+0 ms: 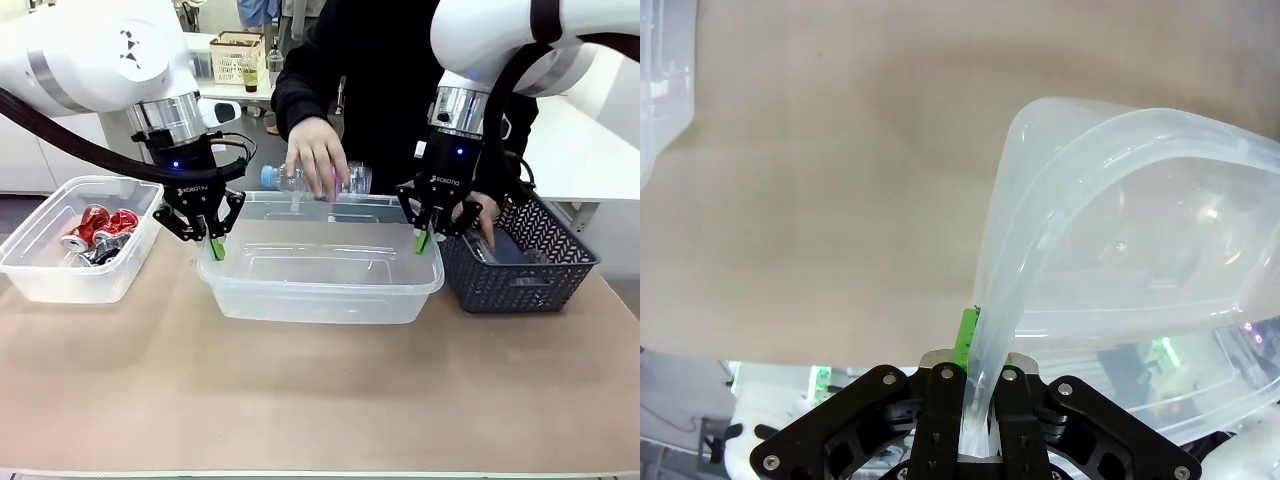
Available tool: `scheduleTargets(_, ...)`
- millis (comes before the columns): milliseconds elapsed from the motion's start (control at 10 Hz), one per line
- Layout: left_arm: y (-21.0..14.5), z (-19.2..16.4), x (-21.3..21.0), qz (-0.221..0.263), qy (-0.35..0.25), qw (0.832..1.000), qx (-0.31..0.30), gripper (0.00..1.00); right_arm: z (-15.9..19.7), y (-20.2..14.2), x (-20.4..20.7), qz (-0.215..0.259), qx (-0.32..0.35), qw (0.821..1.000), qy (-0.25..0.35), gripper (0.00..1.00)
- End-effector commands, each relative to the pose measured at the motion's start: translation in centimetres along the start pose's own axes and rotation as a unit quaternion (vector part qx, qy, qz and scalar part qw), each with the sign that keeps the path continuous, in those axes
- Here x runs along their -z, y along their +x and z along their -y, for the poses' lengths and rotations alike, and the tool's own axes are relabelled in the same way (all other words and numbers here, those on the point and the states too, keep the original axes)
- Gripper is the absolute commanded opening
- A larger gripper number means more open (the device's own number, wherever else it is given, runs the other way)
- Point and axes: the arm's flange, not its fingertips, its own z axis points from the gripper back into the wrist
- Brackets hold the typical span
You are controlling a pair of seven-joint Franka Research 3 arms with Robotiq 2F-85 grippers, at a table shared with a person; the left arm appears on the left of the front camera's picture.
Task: Sort the waste into each basket.
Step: Offer the picked Organizing box to the human.
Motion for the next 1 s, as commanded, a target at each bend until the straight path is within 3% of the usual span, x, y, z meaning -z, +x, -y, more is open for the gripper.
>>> scheduleTargets(0,-0.17,-0.11,-0.45,0.003,0.000,1.000,-0.018,0.00,0.22,-0.03,-0.43,0.001,-0.003,1.000,0.000,0.00)
scheduleTargets(900,-0.17,-0.11,-0.45,0.003,0.000,1.000,-0.018,0.00,0.22,-0.03,-0.43,0.001,-0.003,1.000,0.000,0.00)
